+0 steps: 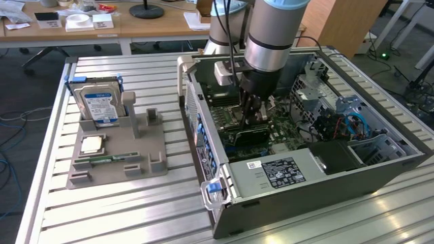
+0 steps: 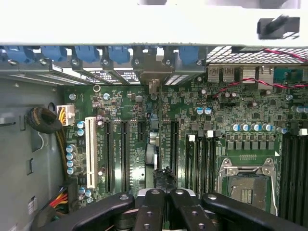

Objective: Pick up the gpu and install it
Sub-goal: 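Press down on the gpu until it lock into place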

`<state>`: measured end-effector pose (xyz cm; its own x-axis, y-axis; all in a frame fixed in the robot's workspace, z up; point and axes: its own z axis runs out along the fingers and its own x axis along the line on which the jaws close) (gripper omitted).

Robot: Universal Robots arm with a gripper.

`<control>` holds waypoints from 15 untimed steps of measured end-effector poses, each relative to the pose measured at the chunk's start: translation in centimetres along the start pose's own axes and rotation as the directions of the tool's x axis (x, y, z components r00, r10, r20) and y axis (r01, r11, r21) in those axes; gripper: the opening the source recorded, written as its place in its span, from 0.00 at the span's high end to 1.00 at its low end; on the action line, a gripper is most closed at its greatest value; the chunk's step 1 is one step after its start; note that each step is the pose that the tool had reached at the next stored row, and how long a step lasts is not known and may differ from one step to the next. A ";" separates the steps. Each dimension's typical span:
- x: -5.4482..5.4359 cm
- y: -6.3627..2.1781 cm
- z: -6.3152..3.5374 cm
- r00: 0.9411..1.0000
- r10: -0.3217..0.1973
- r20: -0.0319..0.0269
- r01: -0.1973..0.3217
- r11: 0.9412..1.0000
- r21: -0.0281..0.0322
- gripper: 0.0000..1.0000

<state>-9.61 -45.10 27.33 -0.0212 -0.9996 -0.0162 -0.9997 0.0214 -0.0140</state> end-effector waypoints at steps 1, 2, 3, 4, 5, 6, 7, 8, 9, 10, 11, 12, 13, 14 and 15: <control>0.0 -0.01 -0.57 1.000 0.000 0.000 0.000 1.000 0.000 0.89; 0.0 -0.01 -0.74 1.000 0.000 0.000 0.000 1.000 0.000 0.89; 0.0 -0.02 -0.89 1.000 0.000 0.000 0.000 1.000 0.000 0.89; 0.0 -0.02 -0.96 1.000 0.000 0.000 0.000 1.000 0.000 0.89; 0.0 -0.02 -0.95 1.000 0.000 0.000 0.000 1.000 0.000 0.89; 0.0 -0.02 -0.95 1.000 0.000 0.000 0.000 1.000 0.000 0.89; 0.0 -0.02 -0.95 1.000 0.000 0.000 0.000 1.000 0.000 0.89; 0.0 -0.02 -0.96 1.000 0.000 0.000 0.000 1.000 0.000 0.89; 0.0 -0.02 -0.96 1.000 0.000 0.000 0.000 1.000 0.000 0.89; 0.0 -0.02 -0.96 1.000 0.000 0.000 0.000 1.000 0.000 0.89; 0.0 -0.02 -0.96 1.000 0.000 0.000 0.000 1.000 0.000 0.89; 0.0 -0.02 -0.96 1.000 0.000 0.000 0.000 1.000 0.000 0.89; 0.0 -0.02 -1.00 1.000 0.000 0.000 0.000 1.000 0.000 0.89; 0.0 -0.02 -1.12 1.000 0.000 0.000 0.000 1.000 0.000 0.89; 0.0 -0.02 -1.25 1.000 0.000 0.000 0.000 1.000 0.000 0.89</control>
<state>-9.60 -45.09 28.58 -0.0211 -0.9996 -0.0161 -0.9997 0.0213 -0.0139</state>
